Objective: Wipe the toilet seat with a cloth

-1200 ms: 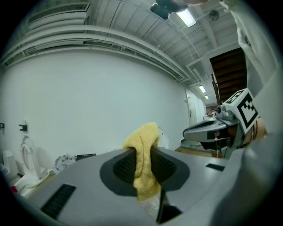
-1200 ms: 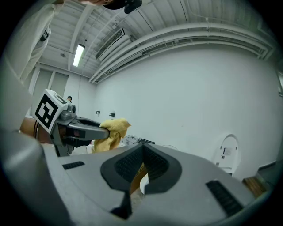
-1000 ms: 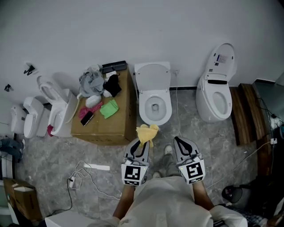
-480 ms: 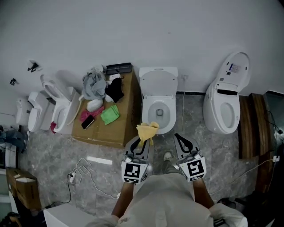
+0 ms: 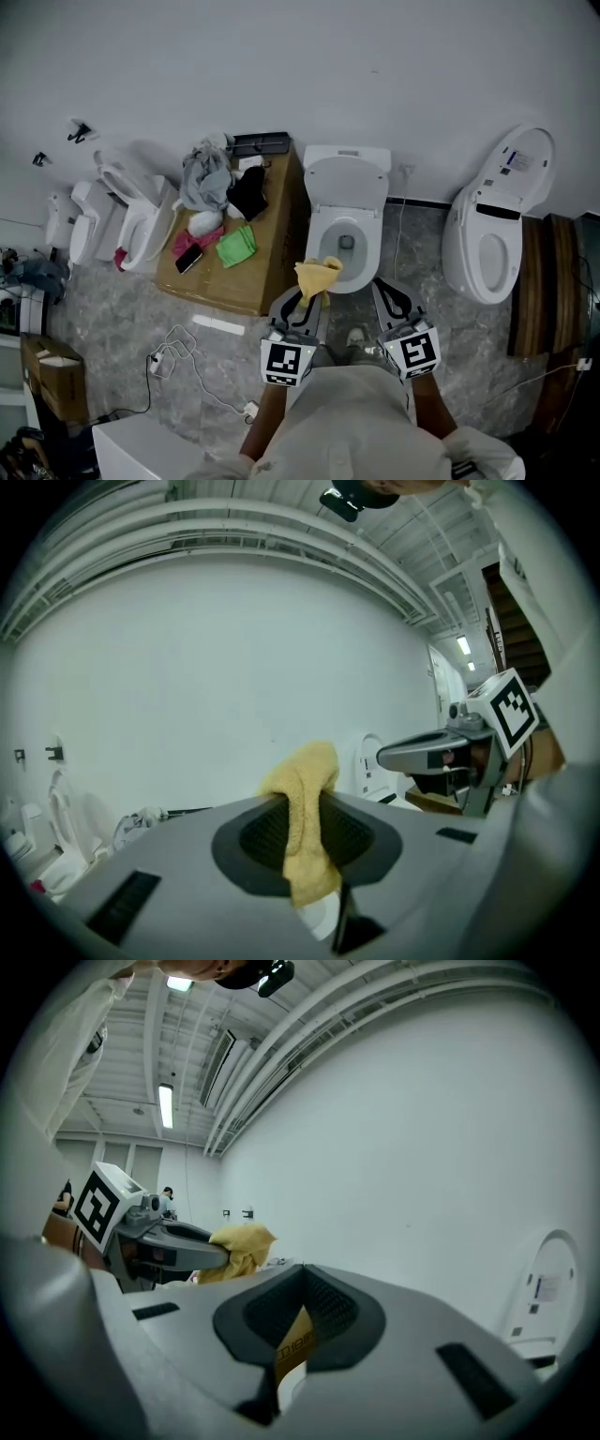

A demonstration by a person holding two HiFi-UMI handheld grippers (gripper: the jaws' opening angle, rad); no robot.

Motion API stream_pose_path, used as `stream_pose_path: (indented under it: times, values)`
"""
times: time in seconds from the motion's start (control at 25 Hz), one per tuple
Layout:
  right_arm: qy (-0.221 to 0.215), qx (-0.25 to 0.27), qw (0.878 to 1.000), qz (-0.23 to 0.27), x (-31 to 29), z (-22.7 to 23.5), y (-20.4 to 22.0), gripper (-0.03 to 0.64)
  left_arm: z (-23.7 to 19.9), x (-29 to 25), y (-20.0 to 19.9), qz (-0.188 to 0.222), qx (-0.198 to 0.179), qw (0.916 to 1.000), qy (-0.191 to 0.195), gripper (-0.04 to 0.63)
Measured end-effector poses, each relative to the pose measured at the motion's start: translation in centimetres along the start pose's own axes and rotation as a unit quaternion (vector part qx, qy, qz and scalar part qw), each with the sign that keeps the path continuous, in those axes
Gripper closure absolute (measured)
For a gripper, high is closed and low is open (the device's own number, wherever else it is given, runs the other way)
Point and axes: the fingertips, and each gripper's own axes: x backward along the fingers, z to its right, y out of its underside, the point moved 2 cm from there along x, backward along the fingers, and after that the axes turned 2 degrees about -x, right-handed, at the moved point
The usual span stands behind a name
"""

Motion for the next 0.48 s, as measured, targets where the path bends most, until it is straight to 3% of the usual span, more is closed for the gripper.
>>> stream_pose_path:
  times: [0.48]
  values:
    - [0.005, -0.017, 1.0, -0.024, -5.7, 3.1, 3.3, 0.609, -3.5, -6.6, 2.2, -0.017, 0.015, 0.9997, 0.009, 0.512]
